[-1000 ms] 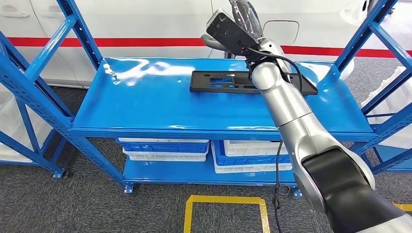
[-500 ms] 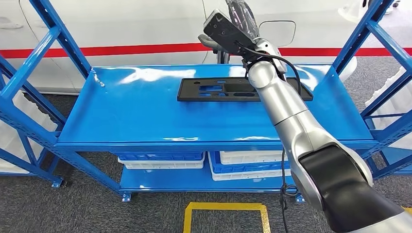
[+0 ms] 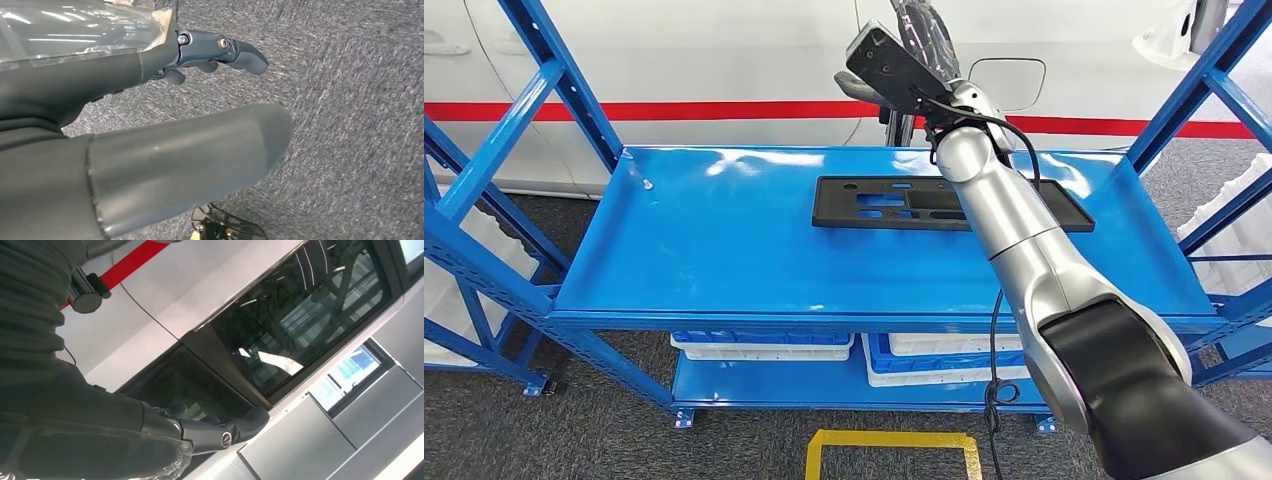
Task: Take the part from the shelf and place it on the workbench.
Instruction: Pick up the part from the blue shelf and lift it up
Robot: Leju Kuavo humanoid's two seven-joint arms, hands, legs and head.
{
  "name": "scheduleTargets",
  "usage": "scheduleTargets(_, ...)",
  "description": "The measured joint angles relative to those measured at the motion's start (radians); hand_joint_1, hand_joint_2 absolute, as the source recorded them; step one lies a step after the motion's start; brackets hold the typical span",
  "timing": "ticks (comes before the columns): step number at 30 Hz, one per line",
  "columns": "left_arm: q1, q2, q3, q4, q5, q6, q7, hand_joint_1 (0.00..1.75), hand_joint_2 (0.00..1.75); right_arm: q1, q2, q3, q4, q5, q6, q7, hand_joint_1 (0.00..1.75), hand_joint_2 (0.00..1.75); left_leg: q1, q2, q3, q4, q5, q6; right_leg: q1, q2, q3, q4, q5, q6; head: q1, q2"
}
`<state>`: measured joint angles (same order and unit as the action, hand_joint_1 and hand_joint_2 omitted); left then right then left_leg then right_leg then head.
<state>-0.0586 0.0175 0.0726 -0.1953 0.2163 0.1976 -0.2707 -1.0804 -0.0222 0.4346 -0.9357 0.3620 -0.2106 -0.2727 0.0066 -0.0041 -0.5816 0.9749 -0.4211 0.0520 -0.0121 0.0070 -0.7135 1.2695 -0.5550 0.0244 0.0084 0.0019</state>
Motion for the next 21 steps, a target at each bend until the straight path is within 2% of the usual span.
scheduleTargets(1, 0.001, 0.000, 0.000, 0.000, -0.002, 0.000, 0.001, 0.00, 0.00, 0.004, -0.003, 0.000, 0.000, -0.001, 0.000, 0.000, 0.00, 1.75, 0.000, -0.001, 0.005, 0.001, -0.005, -0.001, -0.001, 0.000, -0.021, 0.019, 0.007, 0.007, 0.000, 0.000)
scheduleTargets(2, 0.002, 0.000, 0.000, 0.000, -0.004, 0.001, 0.002, 0.00, 0.00, 0.006, -0.005, 0.000, 0.000, -0.002, 0.000, 0.000, 0.00, 1.75, 0.001, -0.003, 0.011, 0.001, -0.011, -0.003, -0.003, -0.001, -0.021, -0.005, 0.030, 0.016, 0.000, 0.000)
scheduleTargets(4, 0.003, 0.000, 0.000, 0.000, -0.005, 0.002, 0.003, 0.00, 0.00, 0.004, -0.008, 0.000, 0.000, -0.003, 0.000, 0.000, 0.00, 1.75, 0.001, -0.004, 0.025, 0.005, -0.025, -0.012, -0.010, -0.005, 0.028, -0.140, 0.102, 0.035, 0.000, 0.000)
scheduleTargets(5, 0.003, 0.002, 0.001, 0.000, -0.005, 0.002, 0.003, 0.00, 0.00, 0.002, -0.010, 0.001, 0.001, -0.004, 0.000, 0.000, 0.00, 1.75, -0.001, -0.005, 0.030, 0.009, -0.033, -0.018, -0.013, -0.008, 0.057, -0.205, 0.133, 0.039, 0.000, 0.000)
scheduleTargets(6, 0.002, 0.004, 0.001, 0.000, -0.005, 0.003, 0.001, 0.00, 0.00, 0.001, -0.011, 0.002, 0.002, -0.005, 0.000, 0.000, 0.00, 1.75, -0.002, -0.005, 0.033, 0.013, -0.040, -0.024, -0.015, -0.009, 0.077, -0.250, 0.151, 0.036, 0.000, 0.000)
scheduleTargets(7, 0.001, 0.006, 0.002, 0.000, -0.005, 0.003, -0.002, 0.00, 0.00, 0.000, -0.014, 0.003, 0.003, -0.007, 0.000, 0.000, 0.00, 1.75, -0.005, -0.005, 0.034, 0.017, -0.047, -0.024, -0.016, -0.010, 0.088, -0.271, 0.160, 0.030, 0.000, 0.000)
scheduleTargets(9, 0.001, 0.009, 0.003, 0.000, -0.004, 0.003, -0.004, 0.00, 0.00, -0.001, -0.017, 0.004, 0.004, -0.008, 0.000, 0.000, 0.00, 1.75, -0.006, -0.005, 0.034, 0.020, -0.053, -0.009, -0.017, -0.005, 0.090, -0.273, 0.161, 0.018, -0.001, 0.000)
scheduleTargets(11, 0.002, 0.011, 0.004, 0.000, -0.004, 0.003, -0.005, 0.00, 0.00, -0.001, -0.019, 0.006, 0.004, -0.008, 0.000, -0.001, 0.00, 1.75, -0.005, -0.003, 0.037, 0.018, -0.054, 0.008, -0.015, 0.000, 0.090, -0.273, 0.160, 0.016, -0.001, 0.000)
scheduleTargets(14, 0.000, 0.011, 0.004, 0.000, -0.003, 0.002, -0.005, 0.00, 0.00, -0.002, -0.021, 0.008, 0.004, -0.009, 0.000, -0.002, 0.00, 1.75, -0.004, 0.001, 0.042, 0.011, -0.054, 0.009, -0.011, 0.004, 0.090, -0.273, 0.156, 0.010, -0.002, 0.000)
scheduleTargets(16, 0.000, 0.011, 0.004, 0.000, -0.004, 0.001, -0.004, 0.00, 0.00, -0.001, -0.025, 0.009, 0.004, -0.009, 0.000, -0.006, 0.00, 1.75, -0.003, 0.002, 0.043, 0.008, -0.055, 0.005, -0.009, 0.005, 0.090, -0.273, 0.155, 0.007, -0.002, 0.000)
scheduleTargets(17, 0.000, 0.011, 0.004, 0.000, -0.005, 0.000, -0.003, 0.00, 0.00, 0.000, -0.027, 0.010, 0.004, -0.009, 0.000, -0.009, 0.00, 1.75, -0.003, 0.002, 0.044, 0.007, -0.055, 0.000, -0.008, 0.005, 0.090, -0.273, 0.154, 0.006, -0.002, 0.000)
scheduleTargets(20, 0.000, 0.007, 0.003, 0.000, -0.010, 0.000, 0.000, 0.00, 0.00, 0.003, -0.034, 0.012, 0.004, -0.008, -0.001, -0.014, 0.00, 1.75, 0.000, 0.002, 0.046, 0.004, -0.055, -0.030, -0.005, 0.005, 0.090, -0.272, 0.154, 0.005, -0.001, 0.000)
scheduleTargets(21, 0.000, 0.005, 0.003, 0.000, -0.012, -0.001, 0.000, 0.00, 0.00, 0.006, -0.038, 0.013, 0.004, -0.006, -0.002, -0.015, 0.00, 1.75, 0.001, 0.002, 0.046, 0.003, -0.055, -0.036, -0.005, 0.005, 0.090, -0.272, 0.153, 0.005, -0.001, 0.000)
